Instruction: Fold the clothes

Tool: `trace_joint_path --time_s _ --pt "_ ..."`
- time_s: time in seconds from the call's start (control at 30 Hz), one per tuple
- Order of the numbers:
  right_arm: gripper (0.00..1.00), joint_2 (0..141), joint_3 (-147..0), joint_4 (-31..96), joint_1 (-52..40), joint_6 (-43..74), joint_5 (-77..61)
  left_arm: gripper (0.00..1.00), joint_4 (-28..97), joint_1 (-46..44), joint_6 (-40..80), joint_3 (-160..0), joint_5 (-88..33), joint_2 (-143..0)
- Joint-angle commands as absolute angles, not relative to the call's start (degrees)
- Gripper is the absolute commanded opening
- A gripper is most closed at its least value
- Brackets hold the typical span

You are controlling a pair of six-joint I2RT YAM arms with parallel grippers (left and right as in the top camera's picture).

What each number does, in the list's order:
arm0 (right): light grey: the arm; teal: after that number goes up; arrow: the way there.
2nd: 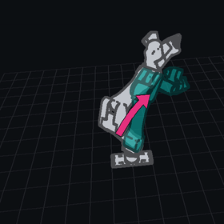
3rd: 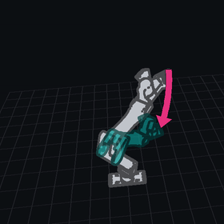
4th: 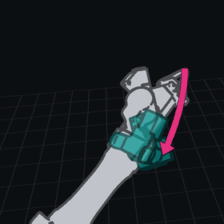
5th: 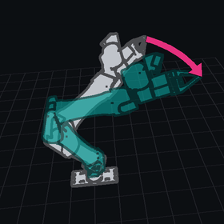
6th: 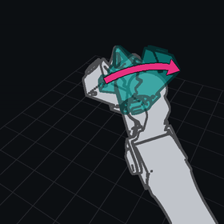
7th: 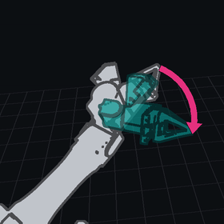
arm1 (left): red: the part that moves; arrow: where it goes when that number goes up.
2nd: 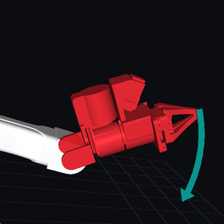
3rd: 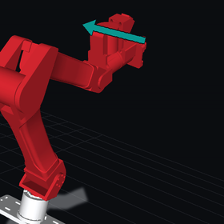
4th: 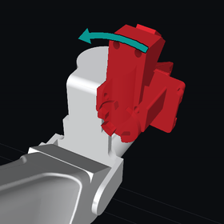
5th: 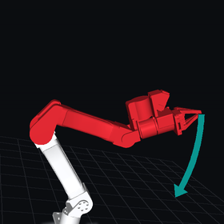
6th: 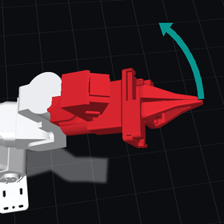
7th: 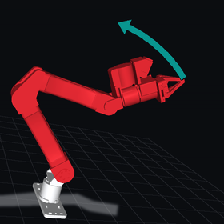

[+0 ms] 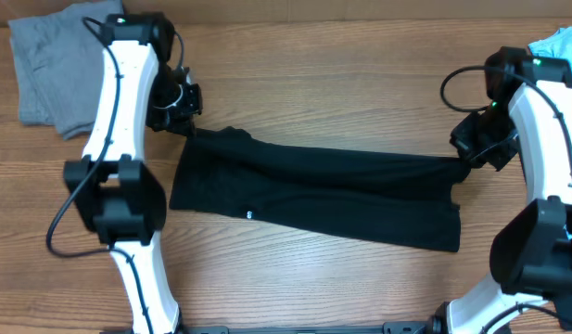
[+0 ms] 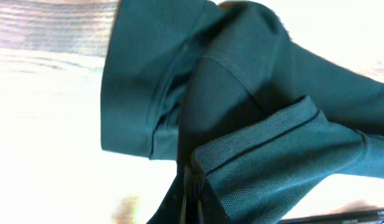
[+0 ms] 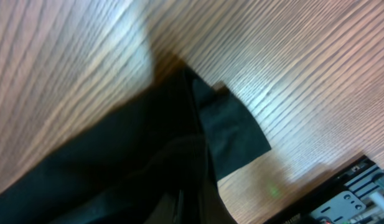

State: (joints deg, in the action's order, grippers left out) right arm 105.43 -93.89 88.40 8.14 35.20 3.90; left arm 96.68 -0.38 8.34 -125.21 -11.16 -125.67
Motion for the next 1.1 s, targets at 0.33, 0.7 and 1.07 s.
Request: trace_joint_path --time_s 0.33,0.7,1.07 --pt "0.04 104.9 -77.4 79.8 9.5 39.7 5.5 0.04 91.0 1.2 6.4 -104.5 -8.4 -124.3" --pt "0.04 104.9 -75.6 80.0 11.8 39.2 7.5 0.06 86.7 2.3 6.6 -99.0 -8.4 -124.3" --pt "0.68 104.9 -71.9 83.4 10.8 37.5 10.0 0.69 86.8 2.2 6.4 -99.2 -8.4 -124.3"
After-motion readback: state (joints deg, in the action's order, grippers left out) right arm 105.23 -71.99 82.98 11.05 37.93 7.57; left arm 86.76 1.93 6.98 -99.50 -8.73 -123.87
